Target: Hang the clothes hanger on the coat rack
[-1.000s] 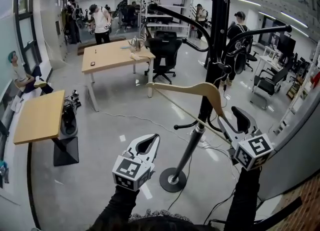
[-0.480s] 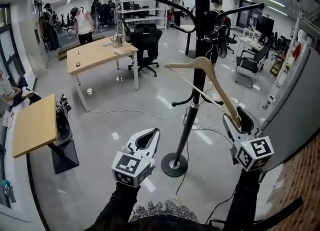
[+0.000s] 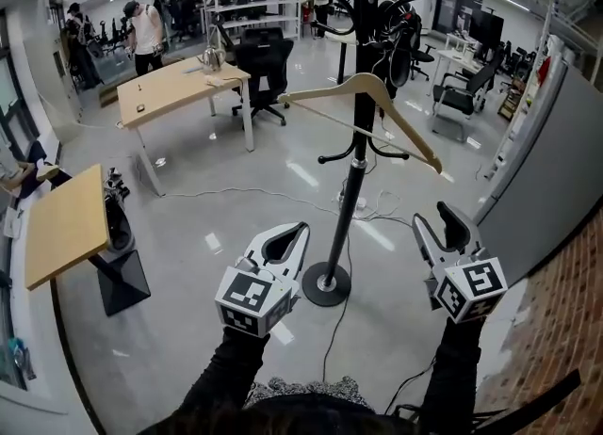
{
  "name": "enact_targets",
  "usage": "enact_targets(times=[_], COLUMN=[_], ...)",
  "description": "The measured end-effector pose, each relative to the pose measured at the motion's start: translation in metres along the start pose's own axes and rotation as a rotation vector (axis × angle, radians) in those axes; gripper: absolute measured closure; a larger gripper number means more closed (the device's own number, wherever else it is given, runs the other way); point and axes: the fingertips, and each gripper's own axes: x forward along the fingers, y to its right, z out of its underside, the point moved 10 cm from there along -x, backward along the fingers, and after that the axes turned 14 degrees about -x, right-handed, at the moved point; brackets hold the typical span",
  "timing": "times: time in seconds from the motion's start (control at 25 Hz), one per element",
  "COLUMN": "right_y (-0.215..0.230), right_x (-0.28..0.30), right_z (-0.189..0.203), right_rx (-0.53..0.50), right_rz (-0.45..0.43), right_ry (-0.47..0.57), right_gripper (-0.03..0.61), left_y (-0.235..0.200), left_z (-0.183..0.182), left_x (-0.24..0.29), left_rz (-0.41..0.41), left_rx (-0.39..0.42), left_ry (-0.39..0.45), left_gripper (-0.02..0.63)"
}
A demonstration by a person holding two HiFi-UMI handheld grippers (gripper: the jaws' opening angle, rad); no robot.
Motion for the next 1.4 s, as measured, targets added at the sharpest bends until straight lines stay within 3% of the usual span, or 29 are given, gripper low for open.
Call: enact_targets(times=[0.16,0.32,0.44,0.96,1.4], right_y=[-0.015,-0.027,-0.032,-0.078,-0.089], right_x=[-0.021,-0.053,-0.076,-0.147,-0.178], right_z=[-0.005,-0.005,-0.002,-0.007,-0.014], right_rx=[0.013,0.045,0.064,0.086,0.074], right_rz=[-0.011,0.027,0.067,0.002,-0.007], right_ry=[0.039,0.035,0.011,-0.01,-0.018], right_gripper=[0.374,0.51,0.562,0.568,0.569], left_y=[0.024,0.049,0.072,0.149,0.178], left_z=[-0.005,0.001,0.007,0.021,0.029], left_x=[-0.008,-0.021,-0.031,-0.093,-0.115], left_rz=[0.005,-0.006,-0.003,-0.03,-0.044], left_rx=[0.002,0.023,0.03,0.041,0.05], left_ry=[0.023,0.038,0.043,0.013,0.035], left_gripper=[0.606,0.606,0.606,0.606,0.606])
